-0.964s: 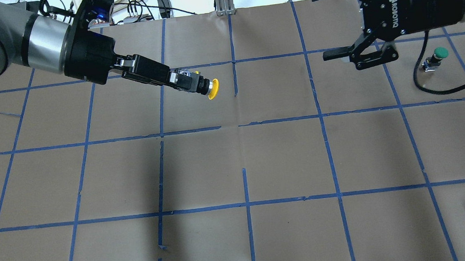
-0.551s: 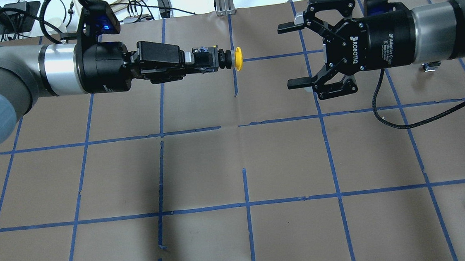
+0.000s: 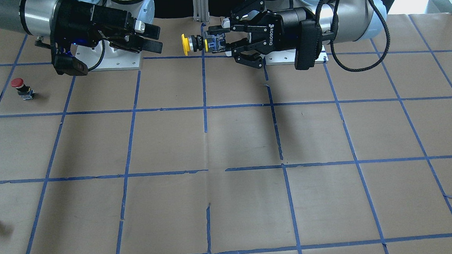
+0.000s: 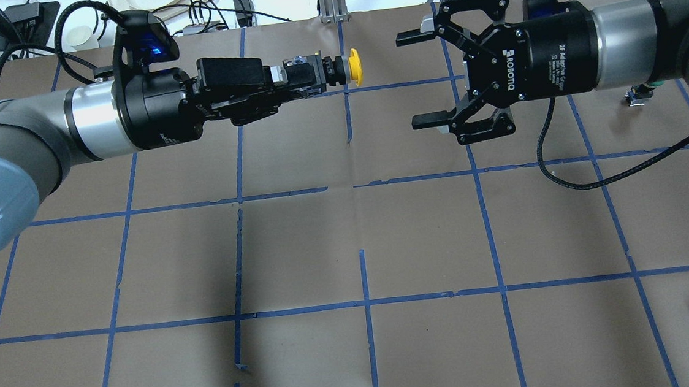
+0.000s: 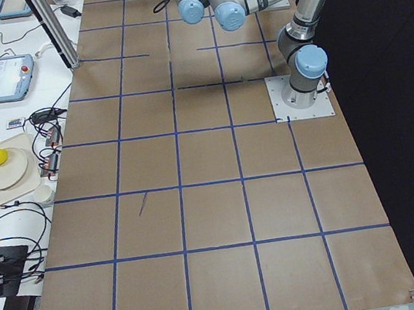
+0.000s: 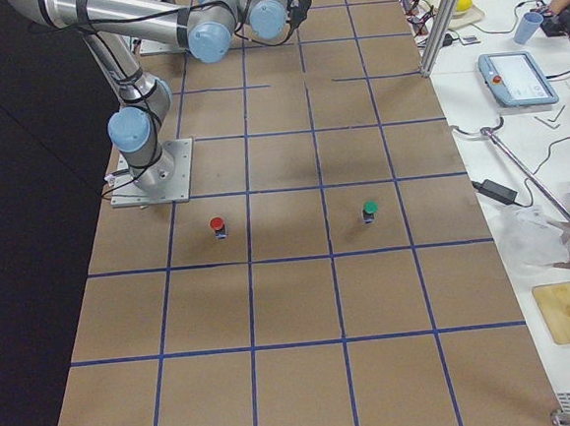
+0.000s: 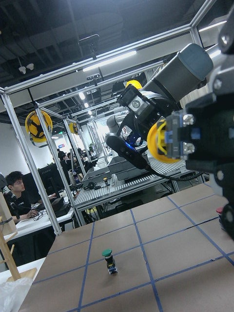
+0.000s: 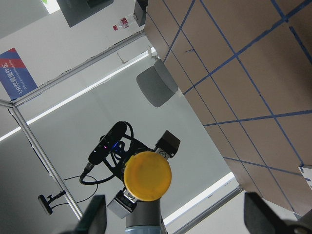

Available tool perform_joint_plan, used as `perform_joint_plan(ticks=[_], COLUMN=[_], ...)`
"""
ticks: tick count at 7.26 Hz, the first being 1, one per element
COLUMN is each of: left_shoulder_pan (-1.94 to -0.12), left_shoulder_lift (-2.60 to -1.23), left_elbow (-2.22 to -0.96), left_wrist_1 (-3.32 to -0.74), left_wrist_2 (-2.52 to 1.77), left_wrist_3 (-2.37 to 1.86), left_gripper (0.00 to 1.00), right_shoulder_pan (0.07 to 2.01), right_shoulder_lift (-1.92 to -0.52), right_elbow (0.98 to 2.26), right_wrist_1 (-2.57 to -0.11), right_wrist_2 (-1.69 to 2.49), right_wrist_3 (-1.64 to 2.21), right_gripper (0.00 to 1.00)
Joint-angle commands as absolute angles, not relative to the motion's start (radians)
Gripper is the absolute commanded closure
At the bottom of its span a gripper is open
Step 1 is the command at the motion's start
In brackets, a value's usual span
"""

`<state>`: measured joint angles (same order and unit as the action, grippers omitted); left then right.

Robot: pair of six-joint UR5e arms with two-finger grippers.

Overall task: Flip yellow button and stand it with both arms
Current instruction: 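Close the right gripper on the yellow cap held out by the left gripper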

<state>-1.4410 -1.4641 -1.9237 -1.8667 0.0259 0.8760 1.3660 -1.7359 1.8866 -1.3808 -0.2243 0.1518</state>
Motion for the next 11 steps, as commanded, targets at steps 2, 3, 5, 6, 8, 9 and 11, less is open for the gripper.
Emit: perform_joint_plan(ticks=[2, 3, 5, 6, 8, 9, 11], left_shoulder_pan=[-1.456, -1.462, -1.488, -1.491, -1.491, -1.493, -1.493], left_shoulder_lift=[-1.451, -1.450, -1.460, -1.459, -1.462, -1.459, -1.454], left_elbow=[-1.930, -1.931, -1.931, -1.930, -1.930, -1.931, -1.931], left_wrist_1=[-1.865, -1.865, -1.861, -1.861, -1.861, -1.861, -1.861], left_wrist_2=[0.023, 0.023, 0.025, 0.025, 0.025, 0.025, 0.026], left_wrist_3=[0.881, 0.881, 0.882, 0.882, 0.882, 0.884, 0.884], left_gripper=[0.81, 0.81, 0.81, 0.81, 0.80, 0.80, 0.80], right_shoulder_pan=[1.428, 1.445, 1.447, 1.450, 1.471, 1.473, 1.473], right_shoulder_lift=[-1.682, -1.657, -1.660, -1.666, -1.686, -1.689, -1.695], right_elbow=[1.867, 1.849, 1.845, 1.845, 1.847, 1.845, 1.844], right_wrist_1=[-1.516, -1.554, -1.552, -1.546, -1.543, -1.537, -1.536], right_wrist_2=[-0.207, -0.210, -0.230, -0.248, -0.296, -0.296, -0.299], right_wrist_3=[0.210, 0.248, 0.252, 0.291, 0.345, 0.348, 0.380], right_gripper=[0.01, 0.01, 0.04, 0.12, 0.31, 0.36, 0.36])
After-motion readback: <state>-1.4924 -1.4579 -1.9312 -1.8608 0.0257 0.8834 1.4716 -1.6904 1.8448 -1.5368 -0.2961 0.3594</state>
